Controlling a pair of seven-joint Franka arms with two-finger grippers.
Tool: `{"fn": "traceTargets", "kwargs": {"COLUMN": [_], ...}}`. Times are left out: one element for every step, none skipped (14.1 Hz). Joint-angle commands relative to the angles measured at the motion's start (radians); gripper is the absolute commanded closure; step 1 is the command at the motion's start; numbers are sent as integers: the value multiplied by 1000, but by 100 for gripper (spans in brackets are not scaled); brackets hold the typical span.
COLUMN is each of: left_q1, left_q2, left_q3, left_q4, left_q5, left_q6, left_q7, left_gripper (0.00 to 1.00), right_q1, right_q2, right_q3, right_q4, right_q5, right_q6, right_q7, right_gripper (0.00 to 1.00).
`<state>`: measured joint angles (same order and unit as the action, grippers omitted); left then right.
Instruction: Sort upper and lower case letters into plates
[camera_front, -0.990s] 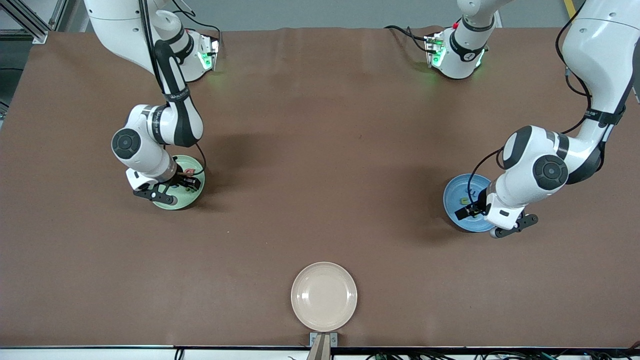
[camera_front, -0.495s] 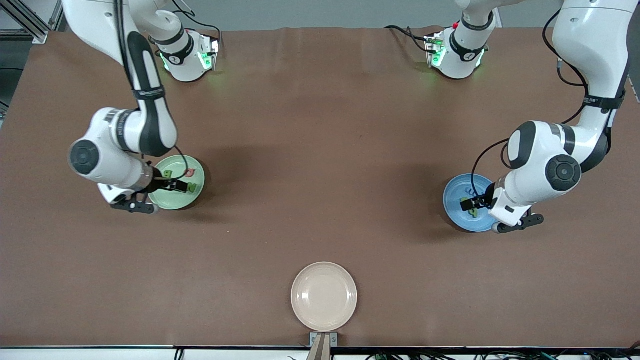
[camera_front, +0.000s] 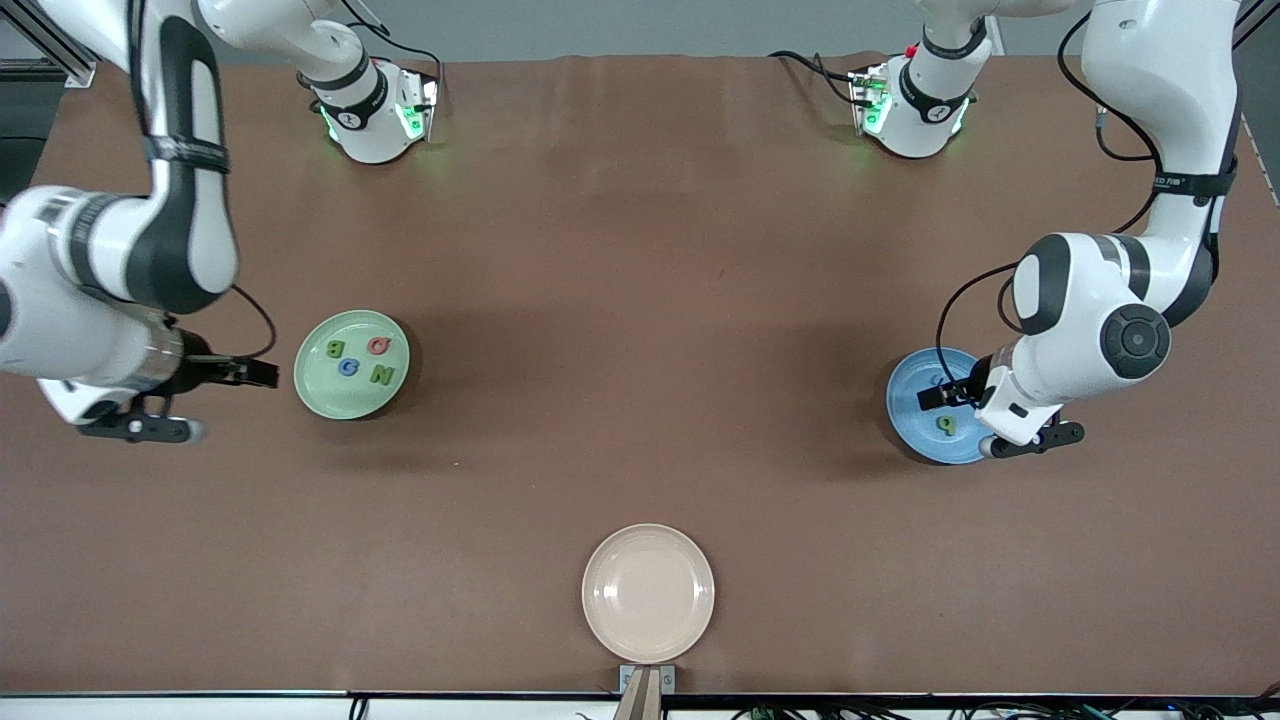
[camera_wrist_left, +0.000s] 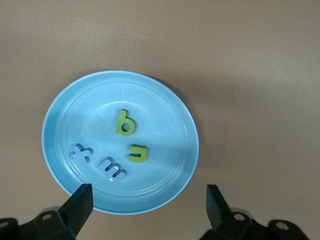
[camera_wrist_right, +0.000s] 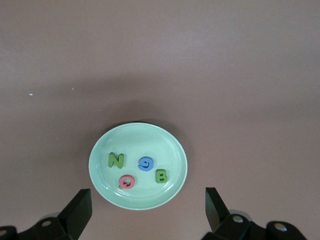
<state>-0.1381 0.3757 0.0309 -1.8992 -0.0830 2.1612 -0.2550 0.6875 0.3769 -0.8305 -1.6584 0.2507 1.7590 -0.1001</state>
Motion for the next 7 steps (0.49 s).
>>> {"fn": "traceTargets", "kwargs": {"left_q1": [-34, -29, -20, 0, 20, 26, 31], "left_q2": [-32, -40, -52, -57, -61, -63, -63], "left_q3": [50, 52, 50, 46, 43, 32, 29], "left_q4": [-4, -4, -4, -6, -7, -11, -12], "left_q5": [-17, -12, -8, -3, 8, 20, 28], "left_q6": [-23, -23, -23, -23, -23, -23, -23], "left_q7": [23, 23, 23, 23, 25, 31, 36], "left_gripper": [0, 0, 0, 0, 0, 0, 0], "right_q1": [-57, -68, -68, -69, -69, -71, -77], "right_q2": [-1, -1, -1, -1, -1, -1, 0], "right_q3": [11, 13, 11, 11, 11, 11, 14], "right_q4": [118, 144, 158, 172, 180, 189, 195], "right_q5": [-18, -18, -18, -19, -19, -19, -22], "right_q6": [-97, -117, -125, -133, -138, -141, -144], "right_q7": [-10, -10, -10, -10, -10, -10, -10], "right_gripper": [0, 0, 0, 0, 0, 0, 0]}}
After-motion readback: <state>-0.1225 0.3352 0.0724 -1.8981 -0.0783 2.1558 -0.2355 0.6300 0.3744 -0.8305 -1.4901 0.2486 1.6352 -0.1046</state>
